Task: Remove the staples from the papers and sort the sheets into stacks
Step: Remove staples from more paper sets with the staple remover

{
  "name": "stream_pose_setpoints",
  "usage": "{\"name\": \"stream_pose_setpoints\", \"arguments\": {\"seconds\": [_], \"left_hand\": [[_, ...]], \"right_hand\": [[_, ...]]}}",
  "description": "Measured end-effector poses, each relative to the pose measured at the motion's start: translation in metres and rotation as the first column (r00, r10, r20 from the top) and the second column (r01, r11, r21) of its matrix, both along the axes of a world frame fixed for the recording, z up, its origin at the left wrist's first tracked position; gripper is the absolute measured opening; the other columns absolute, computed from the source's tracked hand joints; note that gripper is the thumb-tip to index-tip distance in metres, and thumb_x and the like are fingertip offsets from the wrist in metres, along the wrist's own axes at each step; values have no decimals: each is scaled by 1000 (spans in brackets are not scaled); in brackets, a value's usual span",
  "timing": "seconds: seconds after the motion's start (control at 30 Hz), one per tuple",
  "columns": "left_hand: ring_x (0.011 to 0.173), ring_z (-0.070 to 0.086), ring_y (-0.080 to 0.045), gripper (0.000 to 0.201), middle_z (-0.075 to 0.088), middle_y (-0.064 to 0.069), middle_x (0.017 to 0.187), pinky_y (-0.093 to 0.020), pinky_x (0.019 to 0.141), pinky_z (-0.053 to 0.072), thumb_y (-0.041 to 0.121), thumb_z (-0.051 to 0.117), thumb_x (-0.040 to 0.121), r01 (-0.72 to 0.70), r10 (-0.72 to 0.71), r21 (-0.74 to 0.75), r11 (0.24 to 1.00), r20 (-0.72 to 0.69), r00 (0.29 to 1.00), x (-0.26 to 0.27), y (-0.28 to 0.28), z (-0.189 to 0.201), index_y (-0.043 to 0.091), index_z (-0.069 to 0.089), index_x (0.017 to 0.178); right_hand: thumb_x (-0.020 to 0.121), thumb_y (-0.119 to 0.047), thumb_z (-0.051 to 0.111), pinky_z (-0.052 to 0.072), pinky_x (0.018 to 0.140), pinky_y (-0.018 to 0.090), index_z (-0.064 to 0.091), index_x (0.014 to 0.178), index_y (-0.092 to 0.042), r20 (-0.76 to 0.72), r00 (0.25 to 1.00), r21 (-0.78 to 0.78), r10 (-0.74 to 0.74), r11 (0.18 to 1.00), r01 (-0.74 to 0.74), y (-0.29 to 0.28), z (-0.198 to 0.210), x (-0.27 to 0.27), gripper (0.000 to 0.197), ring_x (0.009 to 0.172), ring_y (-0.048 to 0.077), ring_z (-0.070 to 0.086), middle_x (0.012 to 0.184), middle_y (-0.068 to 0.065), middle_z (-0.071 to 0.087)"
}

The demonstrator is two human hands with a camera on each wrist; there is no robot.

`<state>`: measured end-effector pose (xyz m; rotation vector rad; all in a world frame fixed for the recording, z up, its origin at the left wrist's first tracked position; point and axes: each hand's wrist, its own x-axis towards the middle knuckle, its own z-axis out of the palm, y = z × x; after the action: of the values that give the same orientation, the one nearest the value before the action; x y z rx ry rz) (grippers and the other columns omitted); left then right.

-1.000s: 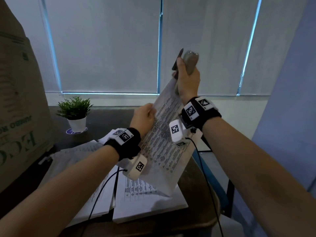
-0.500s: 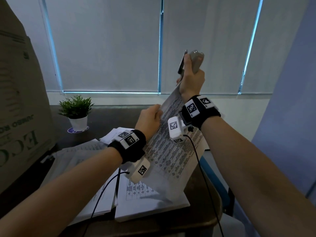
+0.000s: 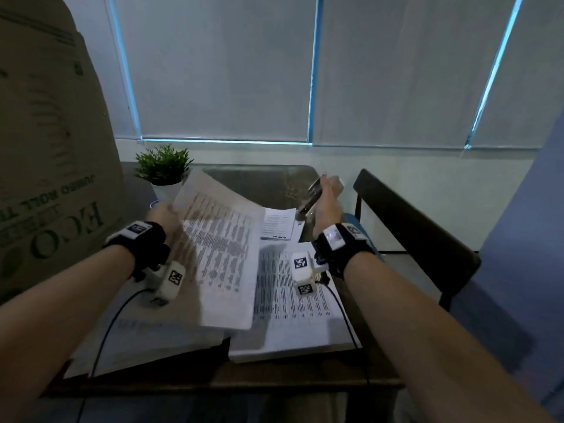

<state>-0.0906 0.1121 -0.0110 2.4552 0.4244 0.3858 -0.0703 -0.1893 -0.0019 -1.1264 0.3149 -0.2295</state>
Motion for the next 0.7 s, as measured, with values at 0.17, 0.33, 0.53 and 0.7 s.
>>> {"name": "stream_pose_setpoints", "arguments": {"seconds": [0.17,0.33,0.53,0.7], "left_hand": [[117,47,-45,32,48,-32,128,-49,100,38,4,44,97,-167,160,-19,986,-189,969,12,56,-42,-14,48,124],[111,54,-38,39,56,-23,123,-41,94,45,9,56,88,-61,56,-24,998,-174,983,15,30,-52,-1,51,125],[102,52,-21,20,56,-9,111,-33,96,41,13,57,93,181,-416,-603,777,-277,866,-6,-92,-45,6,56,111],[104,56,-29,40,58,-17,108,-38,94,46,20,62,89,192,-373,-444,875,-366,853,7,-110,-65,-5,52,119]], "right_hand": [[83,-52,70,45,53,31,59,80,-3,-198,969,149,149,981,-120,12,-75,14,50,44,20,50,46,8,55],[79,-53,74,51,60,34,62,90,-6,-288,947,197,144,976,-89,7,-106,20,49,53,21,58,69,11,64],[92,-45,63,52,65,37,55,91,-6,-217,949,279,227,946,-163,-7,-109,4,39,68,23,59,79,14,59],[92,-47,62,53,77,38,55,104,-3,-172,951,305,258,932,-198,-13,-118,3,46,68,21,61,76,13,62]]}}
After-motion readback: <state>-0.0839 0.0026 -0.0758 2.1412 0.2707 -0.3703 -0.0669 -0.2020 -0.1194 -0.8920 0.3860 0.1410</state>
